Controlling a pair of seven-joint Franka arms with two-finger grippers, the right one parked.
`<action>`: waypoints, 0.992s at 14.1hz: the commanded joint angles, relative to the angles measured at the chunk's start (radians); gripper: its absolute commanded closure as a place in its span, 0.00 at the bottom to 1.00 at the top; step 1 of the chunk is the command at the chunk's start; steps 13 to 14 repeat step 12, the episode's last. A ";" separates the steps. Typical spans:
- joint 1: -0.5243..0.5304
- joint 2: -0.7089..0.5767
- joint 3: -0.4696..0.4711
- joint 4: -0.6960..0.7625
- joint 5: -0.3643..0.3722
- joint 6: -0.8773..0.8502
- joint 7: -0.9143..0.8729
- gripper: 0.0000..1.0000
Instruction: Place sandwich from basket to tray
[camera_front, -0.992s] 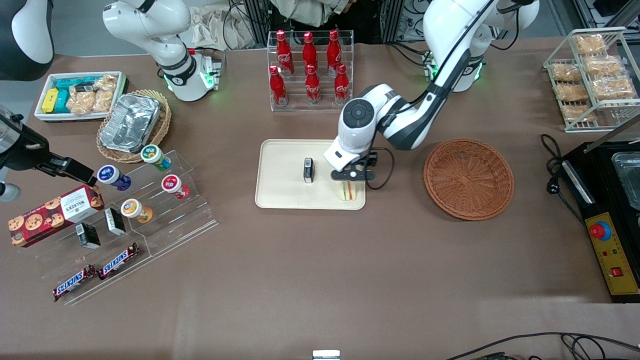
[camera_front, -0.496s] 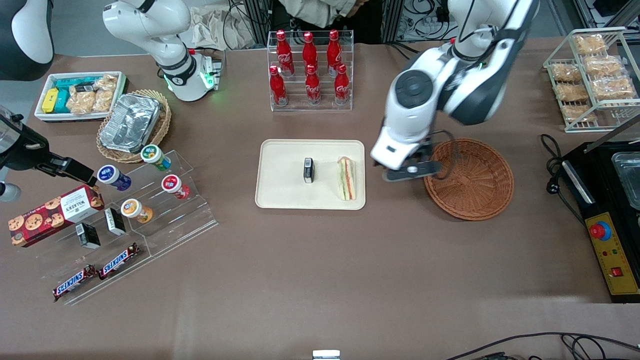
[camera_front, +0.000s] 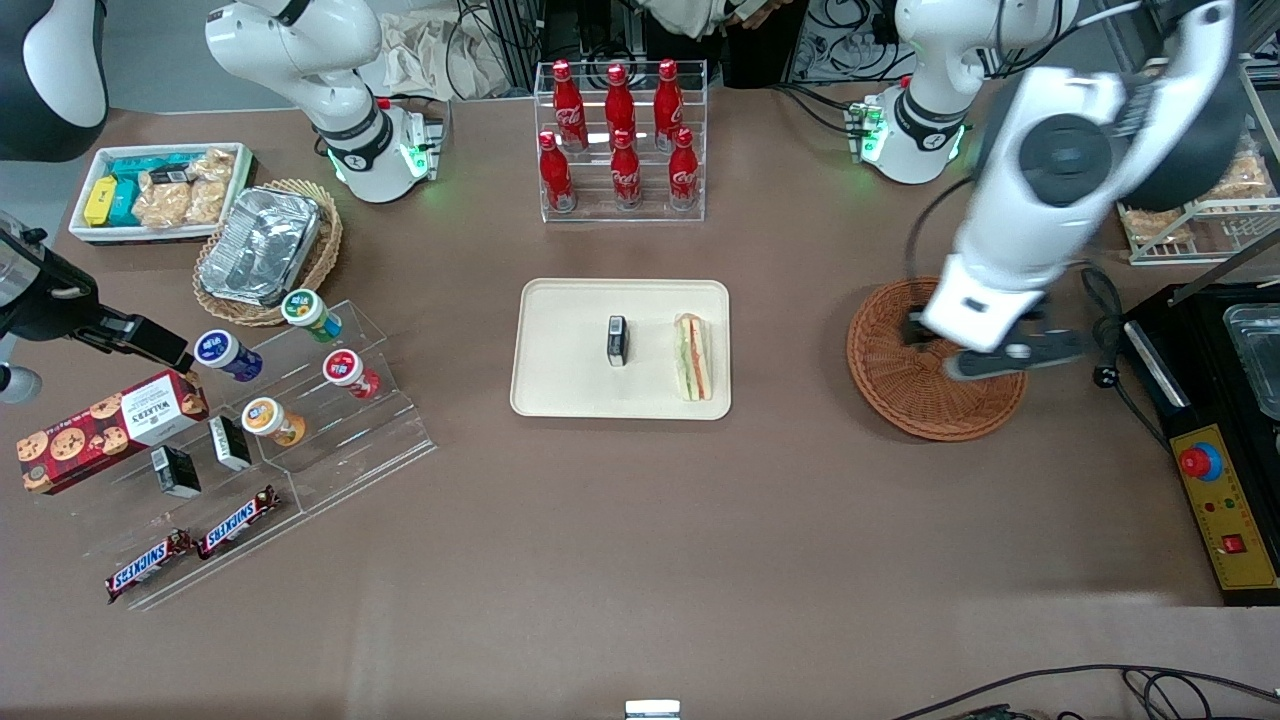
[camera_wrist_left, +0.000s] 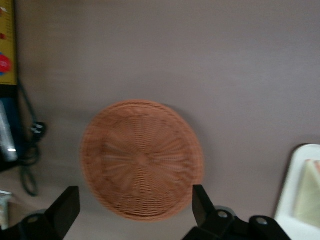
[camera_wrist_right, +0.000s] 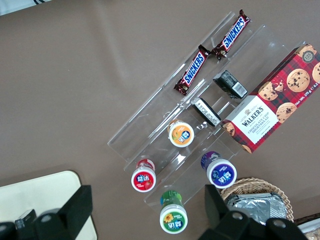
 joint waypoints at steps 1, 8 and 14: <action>0.072 -0.061 0.014 -0.012 -0.053 -0.064 0.239 0.00; -0.004 -0.163 0.350 0.015 -0.334 -0.156 0.533 0.00; -0.009 -0.130 0.341 0.171 -0.323 -0.285 0.527 0.00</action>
